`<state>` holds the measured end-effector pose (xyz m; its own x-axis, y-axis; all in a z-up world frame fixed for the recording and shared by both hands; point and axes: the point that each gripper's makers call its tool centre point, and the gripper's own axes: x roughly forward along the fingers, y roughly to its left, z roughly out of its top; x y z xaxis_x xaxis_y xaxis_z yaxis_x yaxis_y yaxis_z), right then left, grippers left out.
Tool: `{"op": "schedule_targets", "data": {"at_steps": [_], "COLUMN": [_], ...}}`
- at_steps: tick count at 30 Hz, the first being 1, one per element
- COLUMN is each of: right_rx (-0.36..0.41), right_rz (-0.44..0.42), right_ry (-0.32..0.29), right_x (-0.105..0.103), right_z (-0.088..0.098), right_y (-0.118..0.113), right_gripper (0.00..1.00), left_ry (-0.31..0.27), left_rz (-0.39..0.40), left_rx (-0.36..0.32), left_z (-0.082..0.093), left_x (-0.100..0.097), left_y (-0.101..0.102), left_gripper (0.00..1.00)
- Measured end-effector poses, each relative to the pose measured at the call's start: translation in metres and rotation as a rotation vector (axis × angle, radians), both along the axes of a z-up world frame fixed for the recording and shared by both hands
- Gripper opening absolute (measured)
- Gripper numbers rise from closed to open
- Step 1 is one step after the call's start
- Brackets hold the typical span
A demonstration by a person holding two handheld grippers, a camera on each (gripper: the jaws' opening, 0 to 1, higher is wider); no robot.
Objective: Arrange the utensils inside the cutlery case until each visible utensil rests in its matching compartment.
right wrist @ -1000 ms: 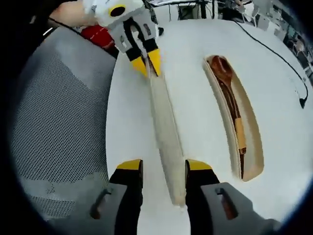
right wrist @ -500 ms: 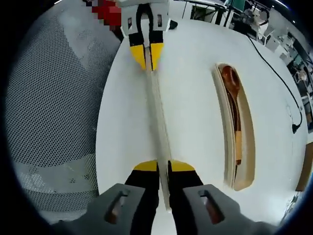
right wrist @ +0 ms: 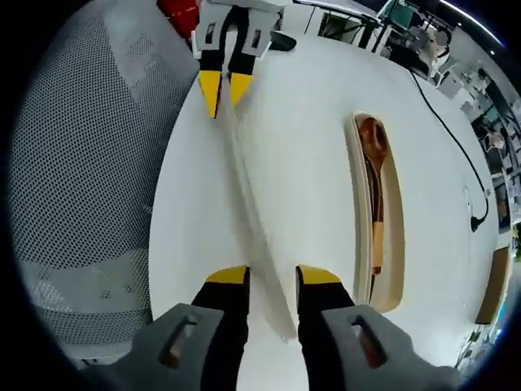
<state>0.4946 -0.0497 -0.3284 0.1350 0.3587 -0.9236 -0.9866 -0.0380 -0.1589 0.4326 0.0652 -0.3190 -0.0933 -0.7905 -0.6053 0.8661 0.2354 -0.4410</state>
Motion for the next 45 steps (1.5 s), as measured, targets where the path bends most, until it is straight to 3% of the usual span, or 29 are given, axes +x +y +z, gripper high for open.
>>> {"op": "schedule_targets", "data": {"at_steps": [2,4,5,8,10,11,14,15,20,23,25,31,33,35,37,40,42,43,44,45], "right_rx": [0.035,0.021,0.02,0.016,0.02,0.017,0.016,0.018,-0.021,-0.004,-0.007,-0.032,-0.051,-0.049,-0.033,-0.031,0.005,0.026,0.033,0.021], "right_rz": [0.018,0.048,0.07,0.184,0.232,0.234,0.233,0.238,0.31,0.314,0.335,0.339,0.363,0.34,0.304,0.268,0.209,0.187,0.188,0.199], "right_ry": [-0.061,-0.087,-0.114,-0.208,-0.249,-0.242,-0.228,-0.231,-0.259,-0.269,-0.315,-0.343,-0.32,-0.299,-0.269,-0.253,-0.196,-0.175,-0.177,-0.182], "right_x": [-0.001,-0.01,-0.011,-0.021,-0.025,-0.027,-0.025,-0.025,-0.025,-0.026,-0.021,-0.017,-0.02,-0.018,-0.016,-0.008,-0.008,-0.008,-0.006,-0.005], "right_z": [0.007,0.008,0.009,0.013,0.016,0.016,0.018,0.019,0.018,0.024,0.029,0.032,0.03,0.031,0.033,0.037,0.038,0.041,0.042,0.042], "right_y": [0.006,0.006,0.007,0.016,0.022,0.023,0.026,0.028,0.033,0.04,0.043,0.038,0.037,0.035,0.032,0.023,0.021,0.023,0.023,0.023], "right_gripper": [0.43,0.54,0.57,0.61,0.65,0.67,0.65,0.65,0.66,0.64,0.61,0.46,0.45,0.45,0.44,0.44,0.44,0.44,0.44,0.44], "left_ry": [0.056,0.158,0.173,0.316,0.379,0.417,0.489,0.485,0.614,0.603,0.623,0.648,0.646,0.597,0.505,0.52,0.505,0.464,0.466,0.51], "left_rz": [0.034,0.049,0.06,0.132,0.17,0.188,0.199,0.2,0.229,0.207,0.213,0.226,0.228,0.258,0.304,0.357,0.355,0.352,0.359,0.374], "left_rx": [-0.03,-0.072,-0.094,-0.139,-0.198,-0.231,-0.227,-0.23,-0.305,-0.297,-0.31,-0.338,-0.344,-0.394,-0.415,-0.429,-0.422,-0.435,-0.434,-0.492], "left_z": [0.005,0.014,0.017,0.028,0.037,0.042,0.043,0.043,0.059,0.058,0.06,0.065,0.065,0.066,0.063,0.064,0.066,0.067,0.068,0.078], "left_x": [-0.001,-0.007,-0.005,-0.003,0.001,0.002,-0.002,-0.002,-0.005,-0.009,-0.011,-0.011,-0.011,-0.001,0.012,0.019,0.017,0.018,0.018,0.02], "left_y": [-0.002,-0.004,-0.006,-0.009,-0.012,-0.013,-0.013,-0.013,-0.018,-0.016,-0.017,-0.019,-0.02,-0.022,-0.018,-0.012,-0.009,-0.01,-0.009,-0.012], "left_gripper": [0.04,0.03,0.03,0.04,0.04,0.03,0.03,0.03,0.04,0.04,0.04,0.04,0.04,0.05,0.07,0.18,0.1,0.09,0.08,0.07]}}
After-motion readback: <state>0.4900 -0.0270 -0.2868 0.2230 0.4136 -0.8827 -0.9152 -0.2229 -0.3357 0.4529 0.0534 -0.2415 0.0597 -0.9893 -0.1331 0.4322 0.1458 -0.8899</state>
